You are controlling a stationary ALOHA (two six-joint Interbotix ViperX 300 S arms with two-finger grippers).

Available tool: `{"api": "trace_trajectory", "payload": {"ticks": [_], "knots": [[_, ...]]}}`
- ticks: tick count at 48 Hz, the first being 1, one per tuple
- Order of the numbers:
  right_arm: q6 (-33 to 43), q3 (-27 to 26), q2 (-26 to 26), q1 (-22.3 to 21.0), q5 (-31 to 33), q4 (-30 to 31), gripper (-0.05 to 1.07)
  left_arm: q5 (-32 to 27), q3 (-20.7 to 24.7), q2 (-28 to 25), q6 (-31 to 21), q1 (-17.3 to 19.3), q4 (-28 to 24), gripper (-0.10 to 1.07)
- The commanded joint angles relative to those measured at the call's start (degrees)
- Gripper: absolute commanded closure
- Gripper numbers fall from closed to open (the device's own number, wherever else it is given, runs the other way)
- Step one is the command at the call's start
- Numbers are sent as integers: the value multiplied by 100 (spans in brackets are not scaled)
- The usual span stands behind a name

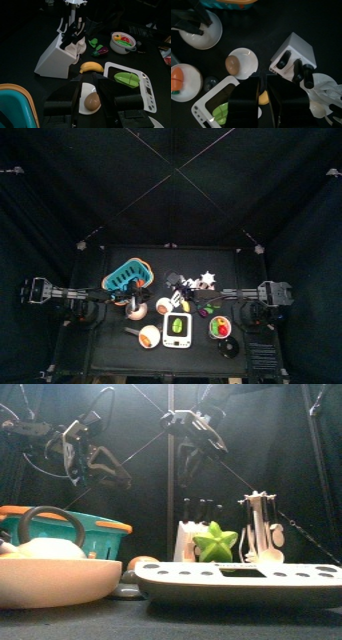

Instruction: Grab cleaver

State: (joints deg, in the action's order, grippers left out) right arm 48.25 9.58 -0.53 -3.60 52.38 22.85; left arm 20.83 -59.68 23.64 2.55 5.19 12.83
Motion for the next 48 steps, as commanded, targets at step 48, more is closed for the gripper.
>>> {"api": "trace_trajectory", "payload": {"ticks": [48], "knots": [[1600, -369, 589, 343, 826, 1389, 28, 44, 18, 26, 9, 0, 53, 30]]}}
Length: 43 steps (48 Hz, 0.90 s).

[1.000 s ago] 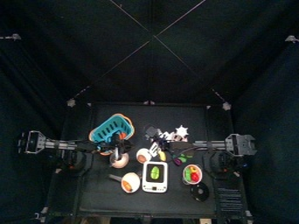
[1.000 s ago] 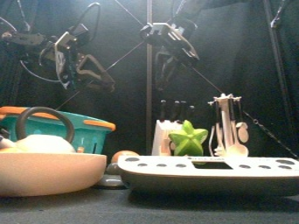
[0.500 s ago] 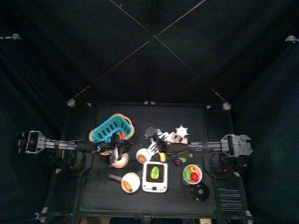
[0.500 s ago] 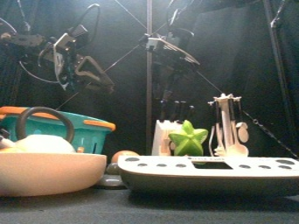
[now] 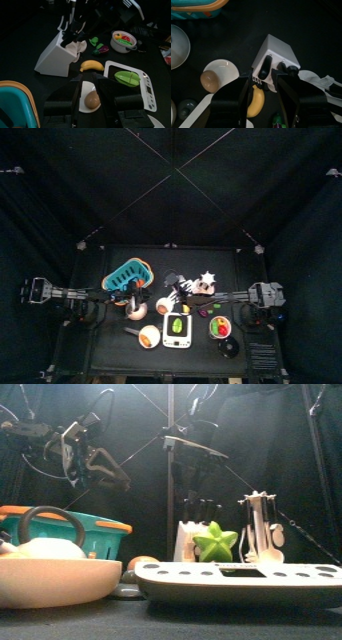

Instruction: Grab cleaver

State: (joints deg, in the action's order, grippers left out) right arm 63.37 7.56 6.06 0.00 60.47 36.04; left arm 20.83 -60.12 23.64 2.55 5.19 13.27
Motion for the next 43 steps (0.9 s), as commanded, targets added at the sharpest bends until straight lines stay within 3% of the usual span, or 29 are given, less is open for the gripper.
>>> {"api": "trace_trajectory", "payload": {"ticks": [1, 28, 43], "knots": [[114, -167, -62, -18, 26, 105, 28, 35, 70, 26, 9, -9, 9, 30], [334, -211, 193, -53, 281, 246, 29, 44, 53, 26, 9, 0, 9, 30], [334, -211, 202, -62, 281, 360, 44, 35, 53, 26, 0, 0, 9, 30]]}}
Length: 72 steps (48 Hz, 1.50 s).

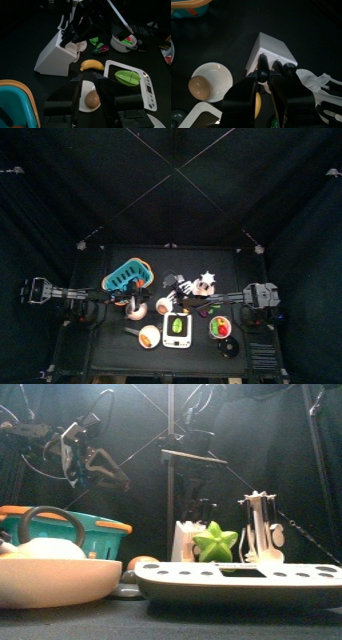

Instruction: Grab cleaver

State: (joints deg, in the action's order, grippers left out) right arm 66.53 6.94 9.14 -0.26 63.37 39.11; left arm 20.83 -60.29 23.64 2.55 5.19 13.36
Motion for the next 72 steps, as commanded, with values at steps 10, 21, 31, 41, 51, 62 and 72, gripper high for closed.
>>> {"api": "trace_trajectory", "payload": {"ticks": [10, 21, 31, 41, 51, 62, 72], "knots": [[9, -123, -105, -35, -9, 62, 43, 44, 62, 26, 0, 0, 0, 30], [18, -149, -97, 0, 9, 70, 43, 44, 62, 26, 0, 0, 0, 30], [18, -132, -105, 9, 9, 255, 42, 35, 53, 26, 0, -9, 0, 30], [18, -114, -97, 9, 9, 334, 27, 35, 53, 26, 0, 0, 35, 30], [18, -105, -18, 0, -35, 334, 20, 35, 53, 26, 0, 0, 53, 30], [26, -193, 62, -26, -44, 387, 20, 35, 53, 18, 0, 0, 53, 30], [26, -211, 79, -26, -44, 431, 23, 44, 53, 26, 0, 0, 53, 30]]}}
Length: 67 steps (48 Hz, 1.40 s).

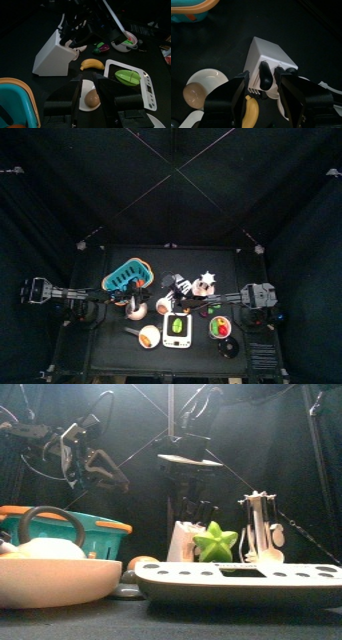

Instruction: Grab cleaver

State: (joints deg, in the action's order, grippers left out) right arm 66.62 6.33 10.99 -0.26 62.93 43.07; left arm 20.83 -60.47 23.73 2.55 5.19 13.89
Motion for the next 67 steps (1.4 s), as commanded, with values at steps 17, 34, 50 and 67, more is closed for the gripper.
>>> {"api": "trace_trajectory", "payload": {"ticks": [17, 34, 50, 67], "knots": [[18, -158, -105, -35, 0, 35, 44, 35, 62, 18, 0, 0, 0, 30], [-9, -264, -176, -9, 9, 44, 49, 26, 62, 18, 0, -9, 0, 30], [-18, -272, -246, 9, 70, 193, 50, 18, 62, 18, 0, 0, 0, 30], [-9, -105, -422, 141, -334, 562, 50, 0, 44, 18, 0, -9, 18, 30]]}}
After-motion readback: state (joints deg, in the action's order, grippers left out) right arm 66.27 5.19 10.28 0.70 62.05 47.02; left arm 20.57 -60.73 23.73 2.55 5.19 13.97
